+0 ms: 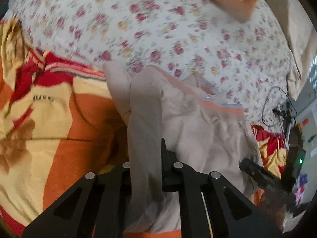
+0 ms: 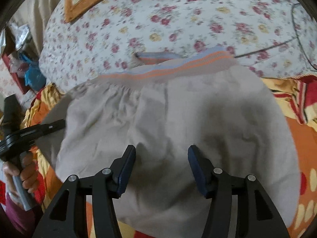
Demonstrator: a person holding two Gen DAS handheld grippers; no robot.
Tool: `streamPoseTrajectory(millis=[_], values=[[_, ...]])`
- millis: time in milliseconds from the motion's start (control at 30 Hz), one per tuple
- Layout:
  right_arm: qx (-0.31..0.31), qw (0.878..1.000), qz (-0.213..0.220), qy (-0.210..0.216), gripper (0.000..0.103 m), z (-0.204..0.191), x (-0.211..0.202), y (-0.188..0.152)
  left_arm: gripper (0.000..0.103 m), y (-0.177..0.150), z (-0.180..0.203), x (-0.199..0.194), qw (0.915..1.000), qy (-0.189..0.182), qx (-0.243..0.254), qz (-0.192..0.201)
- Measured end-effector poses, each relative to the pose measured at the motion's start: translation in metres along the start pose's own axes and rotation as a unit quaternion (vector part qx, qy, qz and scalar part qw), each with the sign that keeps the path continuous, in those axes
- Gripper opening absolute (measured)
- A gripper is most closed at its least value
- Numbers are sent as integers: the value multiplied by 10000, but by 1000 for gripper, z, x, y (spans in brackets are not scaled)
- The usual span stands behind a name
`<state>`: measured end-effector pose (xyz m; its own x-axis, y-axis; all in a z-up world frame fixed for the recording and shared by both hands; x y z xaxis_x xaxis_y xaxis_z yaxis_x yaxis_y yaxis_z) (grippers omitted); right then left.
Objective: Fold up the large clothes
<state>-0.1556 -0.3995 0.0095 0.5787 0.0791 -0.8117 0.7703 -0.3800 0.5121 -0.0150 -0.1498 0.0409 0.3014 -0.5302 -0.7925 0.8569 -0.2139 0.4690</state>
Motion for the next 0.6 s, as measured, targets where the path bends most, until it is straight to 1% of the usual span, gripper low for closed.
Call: streamPoseTrajectory(millis=[67,100,200,267,367,400,467,533,600], values=[[50,10000,23,-70,55,6,-1,1,7,3,12,-6,9999,-52,88,7],[121,9999,23,-90,53,9,-3,1,7,6,21,-11,9998,-85,158,17],[238,9996,118,-11,54,16,-14,2,7,11,47,-22,9992,-154,369,48],[421,9989,182,40,56,25,-21,4,7,16,67,-25,9985,-194,515,49],[918,9955,212,48,56,51,-30,6,7,21,101,-29,9969,-265,736,58],[1101,9937,212,37,58,61,-31,5,7,22,112,-29,9963,-296,806,66],[1504,9885,119,106,60,83,-31,2,7,24,138,-26,9946,-332,978,55],[1700,9854,-73,103,61,98,-24,-3,6,23,165,-17,9928,-375,1136,-11],[1809,9833,-129,156,61,106,-22,-6,6,19,191,-5,9906,-420,1301,-96]])
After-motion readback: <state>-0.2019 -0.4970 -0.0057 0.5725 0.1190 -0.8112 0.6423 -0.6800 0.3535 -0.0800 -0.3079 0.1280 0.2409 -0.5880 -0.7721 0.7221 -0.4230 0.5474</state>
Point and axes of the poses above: each gripper's, at about its wrist camera, not at the fingertips, and x roughly the way its jaws point, z to its right, y to its top, the point moved 5 cm from there along x, roughly the way its jaws point, and after that the axes turned 4 degrees about -z, right-handed, at the moved point
